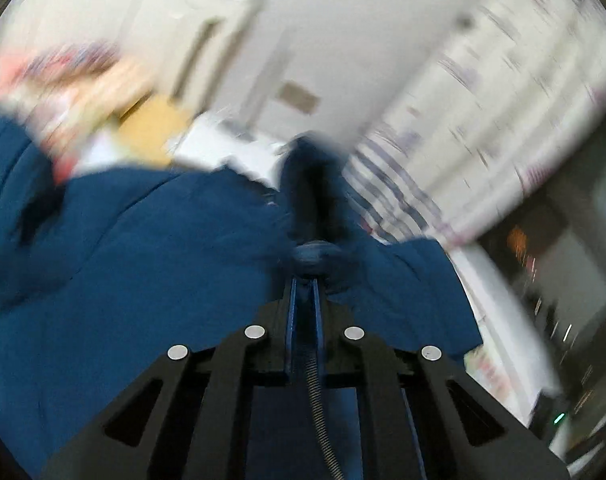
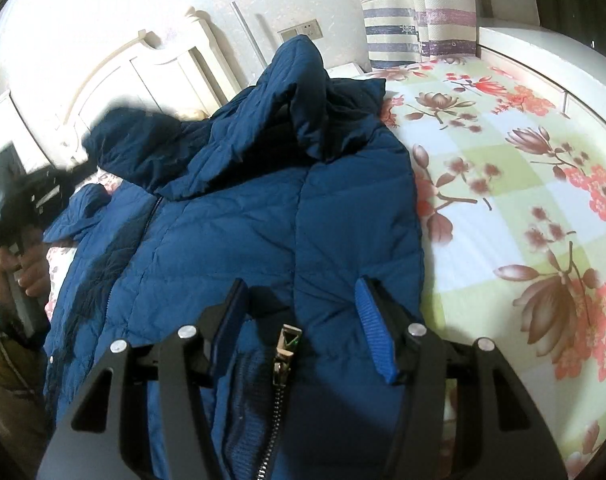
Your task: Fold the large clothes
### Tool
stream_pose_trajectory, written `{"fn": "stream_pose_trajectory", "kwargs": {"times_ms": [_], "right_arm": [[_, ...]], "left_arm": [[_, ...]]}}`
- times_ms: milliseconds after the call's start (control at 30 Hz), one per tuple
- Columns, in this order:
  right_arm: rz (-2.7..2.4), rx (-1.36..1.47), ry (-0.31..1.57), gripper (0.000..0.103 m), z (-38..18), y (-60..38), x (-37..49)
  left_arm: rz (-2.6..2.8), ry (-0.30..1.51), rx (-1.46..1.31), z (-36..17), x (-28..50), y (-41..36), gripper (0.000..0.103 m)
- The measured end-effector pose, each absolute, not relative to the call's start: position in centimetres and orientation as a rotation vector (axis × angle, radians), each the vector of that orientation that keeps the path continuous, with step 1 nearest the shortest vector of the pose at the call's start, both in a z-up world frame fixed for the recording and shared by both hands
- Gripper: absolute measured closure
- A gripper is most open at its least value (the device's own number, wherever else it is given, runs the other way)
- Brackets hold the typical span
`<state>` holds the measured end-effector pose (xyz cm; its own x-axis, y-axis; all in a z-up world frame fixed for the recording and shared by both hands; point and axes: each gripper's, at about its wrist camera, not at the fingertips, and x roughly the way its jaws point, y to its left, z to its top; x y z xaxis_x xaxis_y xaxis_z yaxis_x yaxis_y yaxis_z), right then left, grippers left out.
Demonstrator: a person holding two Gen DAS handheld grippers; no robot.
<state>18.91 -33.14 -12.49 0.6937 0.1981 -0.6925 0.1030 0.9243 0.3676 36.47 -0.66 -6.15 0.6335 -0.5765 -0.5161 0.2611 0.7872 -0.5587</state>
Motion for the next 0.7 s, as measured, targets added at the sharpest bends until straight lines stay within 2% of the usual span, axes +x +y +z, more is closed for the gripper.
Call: {"fn": "stream_pose_trajectory", "kwargs": {"times_ms": [67,100,133,167,200,333,433,467,533,567,600,700], "right_arm": [[0.058,0.395,0.810,0.045,-12.4,-33.0,19.0],[0.058,0.393,0.810,0.044,-12.4,-33.0,19.0],[0.058,0.391,0.811,0.044,-12.4,-33.0,19.0],[0.057,0.390,0.811,0.044,-12.4,-33.0,19.1],[0.056,0.389,0.812,0.044,-12.4,-32.9,19.0],[0.050,0.381,0.814,0.044,-12.3,-32.7,19.0],[0.047,0.371,0.817,0.043,-12.3,-32.5,19.0],[0.049,0.366,0.819,0.042,-12.3,-32.4,19.0],[0.046,0.355,0.822,0.041,-12.3,-32.2,19.1],[0.045,0.352,0.823,0.041,-12.3,-32.2,19.1],[0.044,0.350,0.823,0.041,-12.3,-32.3,19.0],[0.041,0.343,0.825,0.041,-12.3,-32.2,19.0]], "left_arm": [[-0.481,0.775,-0.527,-7.3,36.5,1.3,0.085],[-0.497,0.794,-0.534,-7.9,36.5,1.7,0.071],[-0.510,0.812,-0.541,-8.3,36.5,1.9,0.053],[-0.518,0.822,-0.559,-8.7,36.5,2.1,0.017],[-0.512,0.811,-0.597,-9.1,36.4,2.4,0.012],[-0.494,0.867,-0.697,-11.1,37.7,2.3,0.012],[-0.478,0.887,-0.687,-11.6,38.9,1.3,0.015],[-0.470,0.886,-0.681,-11.5,39.3,0.9,0.027],[-0.412,0.922,-0.663,-11.6,40.8,0.1,0.030],[-0.390,0.942,-0.649,-11.8,41.5,-0.3,0.043],[-0.341,0.965,-0.576,-11.9,42.1,-1.2,0.067],[-0.328,0.937,-0.459,-10.8,41.6,-2.3,0.095]]}}
